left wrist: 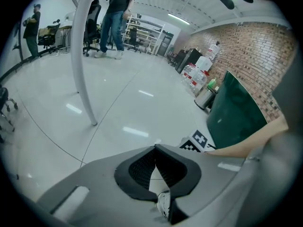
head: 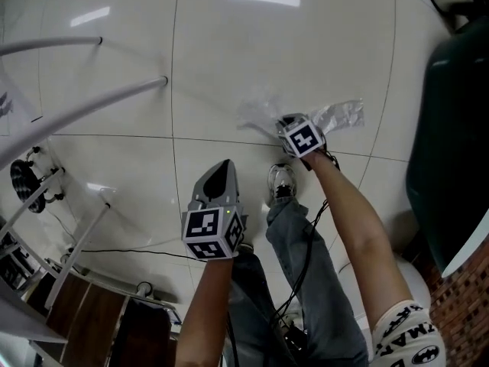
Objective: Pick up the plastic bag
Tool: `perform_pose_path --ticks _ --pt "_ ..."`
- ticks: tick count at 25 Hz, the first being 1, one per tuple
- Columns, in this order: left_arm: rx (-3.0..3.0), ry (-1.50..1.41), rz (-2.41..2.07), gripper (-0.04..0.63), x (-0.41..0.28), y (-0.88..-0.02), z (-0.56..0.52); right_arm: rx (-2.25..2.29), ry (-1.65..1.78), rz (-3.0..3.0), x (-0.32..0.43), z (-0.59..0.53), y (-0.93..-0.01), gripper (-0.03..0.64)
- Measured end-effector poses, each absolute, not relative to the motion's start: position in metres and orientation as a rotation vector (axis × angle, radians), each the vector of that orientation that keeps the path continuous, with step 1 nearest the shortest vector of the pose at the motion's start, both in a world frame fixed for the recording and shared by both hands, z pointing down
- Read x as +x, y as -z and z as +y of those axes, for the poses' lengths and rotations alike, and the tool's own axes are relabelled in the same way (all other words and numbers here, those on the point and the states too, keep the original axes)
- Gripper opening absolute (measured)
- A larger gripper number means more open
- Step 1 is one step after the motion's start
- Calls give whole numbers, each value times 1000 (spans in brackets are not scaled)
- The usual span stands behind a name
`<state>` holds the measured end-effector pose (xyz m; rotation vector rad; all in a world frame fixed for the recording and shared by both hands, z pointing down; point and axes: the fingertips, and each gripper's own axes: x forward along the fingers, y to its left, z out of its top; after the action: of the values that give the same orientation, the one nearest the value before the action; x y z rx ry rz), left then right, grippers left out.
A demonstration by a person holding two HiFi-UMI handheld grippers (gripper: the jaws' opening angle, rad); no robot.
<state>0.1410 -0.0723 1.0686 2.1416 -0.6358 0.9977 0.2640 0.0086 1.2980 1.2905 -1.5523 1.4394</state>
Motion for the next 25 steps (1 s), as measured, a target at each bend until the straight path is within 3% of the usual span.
perform_pose_path --ticks 18,25 --pt "2331 -748 -800 -12 175 -727 -109 1980 -1210 -2145 299 -82 -755 14" --pt "2346 -550 -977 -12 85 -594 -137 1888 -1006 -2374 236 -101 -580 14"
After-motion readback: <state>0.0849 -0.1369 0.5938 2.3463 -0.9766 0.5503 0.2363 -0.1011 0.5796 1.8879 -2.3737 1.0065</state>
